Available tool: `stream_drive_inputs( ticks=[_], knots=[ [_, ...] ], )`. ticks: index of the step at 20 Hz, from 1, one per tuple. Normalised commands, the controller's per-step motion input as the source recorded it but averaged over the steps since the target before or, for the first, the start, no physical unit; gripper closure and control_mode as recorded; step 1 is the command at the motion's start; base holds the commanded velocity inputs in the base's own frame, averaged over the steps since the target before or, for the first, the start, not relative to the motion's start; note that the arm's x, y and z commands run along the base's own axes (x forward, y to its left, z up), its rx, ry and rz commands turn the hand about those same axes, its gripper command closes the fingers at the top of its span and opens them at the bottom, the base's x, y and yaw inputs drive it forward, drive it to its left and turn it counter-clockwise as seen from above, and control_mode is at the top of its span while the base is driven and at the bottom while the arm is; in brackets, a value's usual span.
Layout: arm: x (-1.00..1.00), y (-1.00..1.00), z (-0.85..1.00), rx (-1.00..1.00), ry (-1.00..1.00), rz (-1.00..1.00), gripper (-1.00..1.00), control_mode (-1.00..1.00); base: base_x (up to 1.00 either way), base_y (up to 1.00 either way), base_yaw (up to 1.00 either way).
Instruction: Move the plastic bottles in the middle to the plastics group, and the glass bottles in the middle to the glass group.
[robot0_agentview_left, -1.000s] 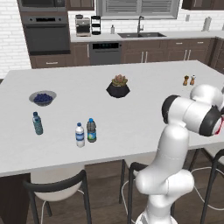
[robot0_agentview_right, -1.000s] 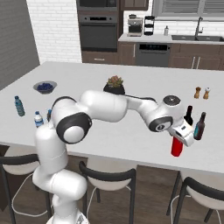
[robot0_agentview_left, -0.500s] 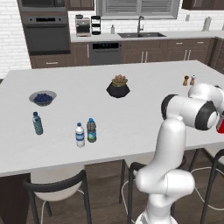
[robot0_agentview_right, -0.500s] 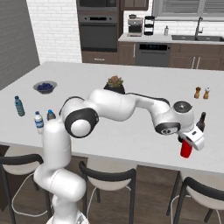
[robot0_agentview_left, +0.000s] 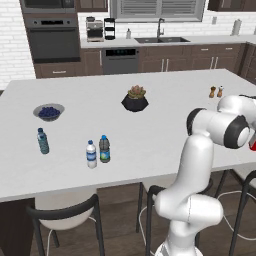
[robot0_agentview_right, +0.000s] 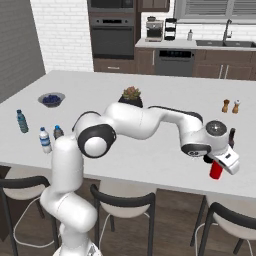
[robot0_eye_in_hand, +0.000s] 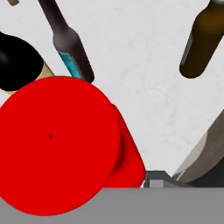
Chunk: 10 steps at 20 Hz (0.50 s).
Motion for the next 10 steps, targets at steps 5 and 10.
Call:
stream_drive_inputs(
  ticks=[5,10],
  knots=[
    [0.01,0.0,0.02,-0.11,0.0,0.04,1.0,-1.0,0.0,0.0,0.0],
    [0.04,0.0,0.01,-0.07,0.0,0.07,1.0,-1.0,0.0,0.0,0.0]
  ],
)
